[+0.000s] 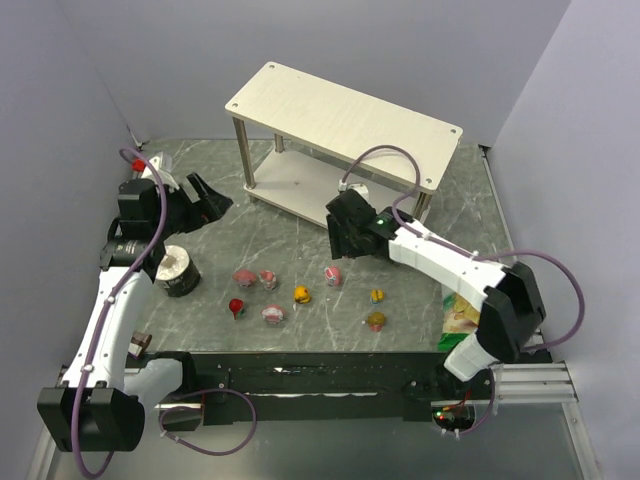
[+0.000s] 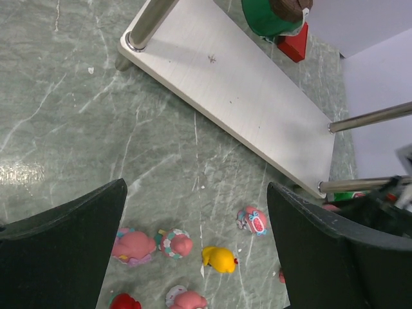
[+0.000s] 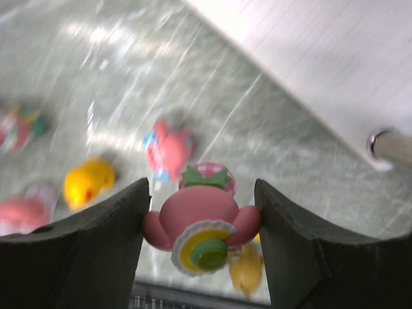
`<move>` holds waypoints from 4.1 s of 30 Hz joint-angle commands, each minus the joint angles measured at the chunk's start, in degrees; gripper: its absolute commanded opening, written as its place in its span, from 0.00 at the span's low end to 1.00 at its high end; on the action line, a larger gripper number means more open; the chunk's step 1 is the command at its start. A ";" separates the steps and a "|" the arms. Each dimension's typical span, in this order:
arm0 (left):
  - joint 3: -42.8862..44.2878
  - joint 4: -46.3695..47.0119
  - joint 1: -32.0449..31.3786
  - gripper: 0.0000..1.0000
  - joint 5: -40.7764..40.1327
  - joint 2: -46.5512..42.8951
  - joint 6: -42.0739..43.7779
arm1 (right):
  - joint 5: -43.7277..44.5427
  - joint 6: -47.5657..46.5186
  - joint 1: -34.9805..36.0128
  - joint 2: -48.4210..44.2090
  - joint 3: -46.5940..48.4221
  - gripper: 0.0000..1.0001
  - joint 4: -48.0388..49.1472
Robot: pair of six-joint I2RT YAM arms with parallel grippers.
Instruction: Place and organize the plastic toys onto the shelf
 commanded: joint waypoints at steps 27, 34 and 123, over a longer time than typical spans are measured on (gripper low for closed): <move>-8.28 -0.67 -0.19 0.96 0.14 -9.15 -9.82 | 26.05 24.91 0.27 14.43 6.42 0.04 -0.12; -8.81 1.70 -0.28 0.96 -0.30 -7.57 -9.82 | 27.30 25.35 6.69 11.26 8.26 0.04 -0.48; -10.66 3.46 -0.28 0.96 -2.15 -3.61 -9.30 | 23.08 24.12 -8.68 14.69 5.81 0.00 8.31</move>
